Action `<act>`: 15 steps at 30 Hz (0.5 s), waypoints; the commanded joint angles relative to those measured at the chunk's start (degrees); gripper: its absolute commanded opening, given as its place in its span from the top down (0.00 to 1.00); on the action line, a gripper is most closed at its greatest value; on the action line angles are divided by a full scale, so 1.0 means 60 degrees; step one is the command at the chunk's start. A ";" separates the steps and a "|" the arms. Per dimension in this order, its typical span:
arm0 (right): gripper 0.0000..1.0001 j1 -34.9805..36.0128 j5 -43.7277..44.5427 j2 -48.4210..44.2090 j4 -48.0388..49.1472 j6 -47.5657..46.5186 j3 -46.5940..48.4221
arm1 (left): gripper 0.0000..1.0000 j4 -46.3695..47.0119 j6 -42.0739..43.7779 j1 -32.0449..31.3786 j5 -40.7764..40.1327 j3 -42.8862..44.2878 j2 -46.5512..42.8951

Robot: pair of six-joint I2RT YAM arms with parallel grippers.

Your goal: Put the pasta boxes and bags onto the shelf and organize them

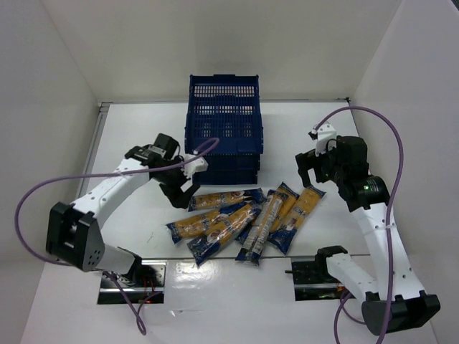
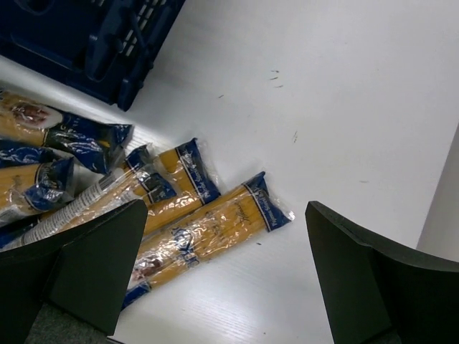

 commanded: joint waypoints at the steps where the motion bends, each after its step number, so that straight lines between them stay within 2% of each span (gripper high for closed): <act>1: 0.00 -0.0057 0.0482 -0.0022 0.0097 -0.0171 0.0021 | 0.00 0.0017 0.0547 -0.0735 0.0753 0.0387 0.0736; 7: 0.00 -0.0248 0.0379 -0.0022 0.0097 -0.0259 0.0021 | 0.00 0.1612 -0.0227 -0.2068 -0.0432 0.0111 0.1118; 10: 0.00 -0.0466 0.0145 -0.0022 0.0097 -0.0346 0.0021 | 0.00 0.2607 -0.0682 -0.2260 -0.1293 -0.0270 0.1118; 15: 0.00 -0.0555 0.0042 -0.0125 0.0184 -0.0346 -0.0067 | 0.00 0.3490 -0.0786 -0.2480 -0.1867 -0.0695 0.1220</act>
